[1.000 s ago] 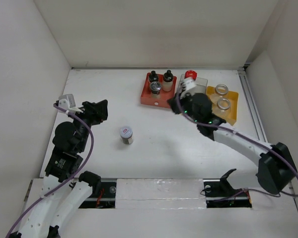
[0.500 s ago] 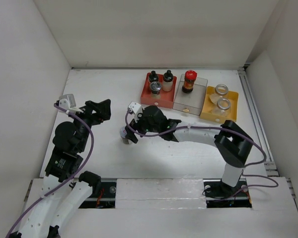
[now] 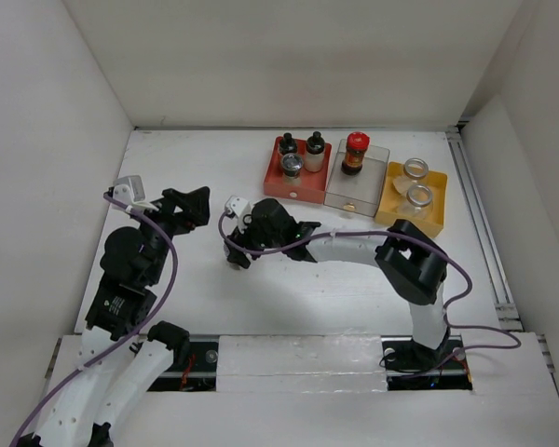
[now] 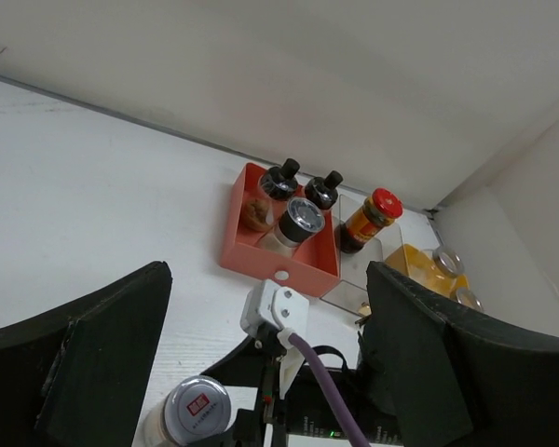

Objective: Organize the condiment bottles

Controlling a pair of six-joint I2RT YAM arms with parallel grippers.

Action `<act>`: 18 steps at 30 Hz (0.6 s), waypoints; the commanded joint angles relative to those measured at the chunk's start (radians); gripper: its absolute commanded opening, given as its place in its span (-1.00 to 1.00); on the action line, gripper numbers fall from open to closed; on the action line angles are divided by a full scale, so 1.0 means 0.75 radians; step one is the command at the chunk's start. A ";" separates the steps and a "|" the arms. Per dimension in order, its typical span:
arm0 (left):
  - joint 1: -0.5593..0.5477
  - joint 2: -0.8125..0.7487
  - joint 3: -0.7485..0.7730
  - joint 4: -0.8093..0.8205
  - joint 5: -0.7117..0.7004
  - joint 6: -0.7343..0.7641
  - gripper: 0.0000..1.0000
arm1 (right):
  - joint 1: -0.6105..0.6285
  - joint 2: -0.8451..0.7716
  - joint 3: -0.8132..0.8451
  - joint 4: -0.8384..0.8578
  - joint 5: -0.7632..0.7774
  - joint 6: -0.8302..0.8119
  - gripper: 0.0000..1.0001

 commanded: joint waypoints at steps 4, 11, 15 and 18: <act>0.007 0.012 0.022 0.046 0.018 0.017 0.64 | 0.015 -0.063 0.044 0.022 0.118 0.012 0.00; 0.007 0.029 0.022 0.046 0.075 0.031 0.73 | -0.167 -0.442 -0.182 0.181 0.332 0.037 0.00; 0.007 0.059 0.034 0.058 0.135 0.044 0.84 | -0.516 -0.605 -0.320 0.181 0.374 0.147 0.00; 0.007 0.074 0.034 0.046 0.161 0.044 0.91 | -0.652 -0.706 -0.401 0.208 0.429 0.163 0.00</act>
